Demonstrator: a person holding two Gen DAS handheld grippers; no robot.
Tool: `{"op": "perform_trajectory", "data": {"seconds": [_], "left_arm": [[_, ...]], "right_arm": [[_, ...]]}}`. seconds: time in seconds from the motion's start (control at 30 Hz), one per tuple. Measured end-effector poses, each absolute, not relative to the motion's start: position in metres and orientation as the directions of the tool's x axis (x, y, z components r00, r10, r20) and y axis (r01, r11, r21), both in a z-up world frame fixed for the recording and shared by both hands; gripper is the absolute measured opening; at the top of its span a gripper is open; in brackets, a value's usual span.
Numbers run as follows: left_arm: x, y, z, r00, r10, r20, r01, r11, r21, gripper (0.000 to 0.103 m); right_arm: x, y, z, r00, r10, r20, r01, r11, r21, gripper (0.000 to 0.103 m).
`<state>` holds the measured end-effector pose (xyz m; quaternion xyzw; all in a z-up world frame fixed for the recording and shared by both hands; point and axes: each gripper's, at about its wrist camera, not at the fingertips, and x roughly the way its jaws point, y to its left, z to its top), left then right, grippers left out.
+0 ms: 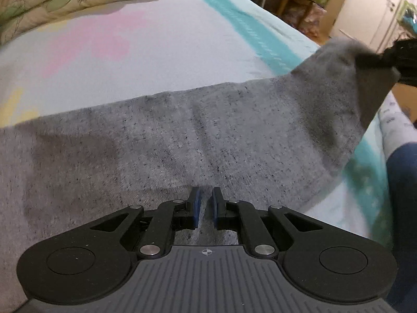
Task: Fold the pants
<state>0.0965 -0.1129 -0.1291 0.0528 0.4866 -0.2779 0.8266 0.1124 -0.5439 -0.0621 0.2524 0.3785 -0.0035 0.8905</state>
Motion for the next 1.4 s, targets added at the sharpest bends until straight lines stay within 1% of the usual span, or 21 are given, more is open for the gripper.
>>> {"op": "perform_trajectory", "data": {"seconds": [0.07,0.1,0.23,0.37,0.43,0.5,0.57,0.63,0.67,0.7,0.77,0.83,0.87,0.97,1.1,1.17,1.2,1.23,1.33,1.37,1.4], "left_arm": [[0.101,-0.092,-0.125,0.367,-0.429,-0.825,0.452,0.858,-0.245,0.010],[0.102,-0.081,-0.123,0.380,-0.429,-0.819,0.430,0.866,-0.255,0.010],[0.109,-0.027,-0.114,0.446,-0.398,-0.802,0.357,0.900,-0.249,0.010],[0.115,0.037,-0.108,0.498,-0.343,-0.796,0.246,0.937,-0.250,0.010],[0.116,0.071,-0.104,0.530,-0.301,-0.793,0.174,0.954,-0.246,0.010],[0.117,0.103,-0.101,0.558,-0.262,-0.787,0.111,0.964,-0.242,0.010],[0.116,0.132,-0.097,0.572,-0.226,-0.789,0.063,0.971,-0.232,0.010],[0.112,0.148,-0.092,0.579,-0.197,-0.792,0.031,0.975,-0.220,0.010],[0.111,0.154,-0.090,0.580,-0.186,-0.793,0.020,0.977,-0.214,0.010],[0.113,0.156,-0.088,0.581,-0.181,-0.794,0.014,0.977,-0.213,0.010],[0.110,0.162,-0.083,0.584,-0.175,-0.793,0.004,0.977,-0.213,0.010],[0.106,0.165,-0.077,0.596,-0.178,-0.783,0.005,0.976,-0.218,0.010],[0.107,0.164,-0.073,0.604,-0.181,-0.777,0.012,0.976,-0.218,0.010],[0.112,0.146,-0.068,0.616,-0.208,-0.760,0.051,0.973,-0.224,0.010],[0.119,0.111,-0.067,0.608,-0.280,-0.743,0.138,0.959,-0.249,0.010],[0.119,0.091,-0.074,0.580,-0.299,-0.757,0.184,0.954,-0.236,0.010],[0.118,0.083,-0.080,0.567,-0.302,-0.766,0.202,0.953,-0.226,0.010],[0.116,0.075,-0.085,0.549,-0.304,-0.778,0.217,0.951,-0.218,0.010],[0.108,0.065,-0.106,0.492,-0.295,-0.819,0.231,0.951,-0.204,0.010],[0.105,0.065,-0.114,0.474,-0.287,-0.833,0.231,0.953,-0.197,0.010],[0.102,0.066,-0.121,0.462,-0.277,-0.842,0.232,0.955,-0.186,0.010]], "right_arm": [[0.115,-0.523,-0.037,0.728,0.196,-0.657,0.156,0.886,0.437,0.012],[0.117,-0.510,-0.026,0.732,0.207,-0.649,0.135,0.890,0.436,0.012],[0.127,-0.444,0.011,0.739,0.299,-0.604,0.019,0.886,0.463,0.012],[0.136,-0.364,0.025,0.710,0.444,-0.546,-0.118,0.840,0.530,0.012],[0.141,-0.317,0.018,0.684,0.503,-0.528,-0.180,0.819,0.545,0.012],[0.146,-0.269,0.001,0.653,0.530,-0.540,-0.222,0.817,0.533,0.012],[0.150,-0.230,-0.022,0.615,0.550,-0.565,-0.237,0.812,0.533,0.012],[0.151,-0.190,-0.051,0.592,0.534,-0.604,-0.255,0.835,0.488,0.013],[0.150,-0.175,-0.064,0.576,0.525,-0.627,-0.267,0.845,0.463,0.015],[0.148,-0.158,-0.077,0.560,0.512,-0.651,-0.273,0.856,0.439,0.020],[0.142,-0.143,-0.089,0.554,0.512,-0.656,-0.277,0.857,0.435,0.022],[0.132,-0.142,-0.088,0.564,0.531,-0.632,-0.284,0.843,0.456,0.031],[0.126,-0.145,-0.084,0.573,0.539,-0.617,-0.293,0.838,0.460,0.032],[0.111,-0.170,-0.064,0.642,0.520,-0.563,-0.294,0.846,0.446,0.035],[0.095,-0.221,-0.065,0.692,0.433,-0.577,-0.176,0.877,0.447,0.037],[0.087,-0.241,-0.074,0.692,0.358,-0.627,-0.100,0.908,0.407,0.034],[0.082,-0.250,-0.079,0.691,0.320,-0.648,-0.070,0.922,0.380,0.029],[0.077,-0.254,-0.084,0.685,0.296,-0.666,-0.047,0.930,0.364,0.021],[0.066,-0.272,-0.109,0.628,0.229,-0.743,0.039,0.945,0.324,0.013],[0.062,-0.278,-0.119,0.614,0.218,-0.758,0.062,0.945,0.322,0.008],[0.055,-0.282,-0.123,0.629,0.229,-0.743,0.064,0.937,0.343,0.004]]}}
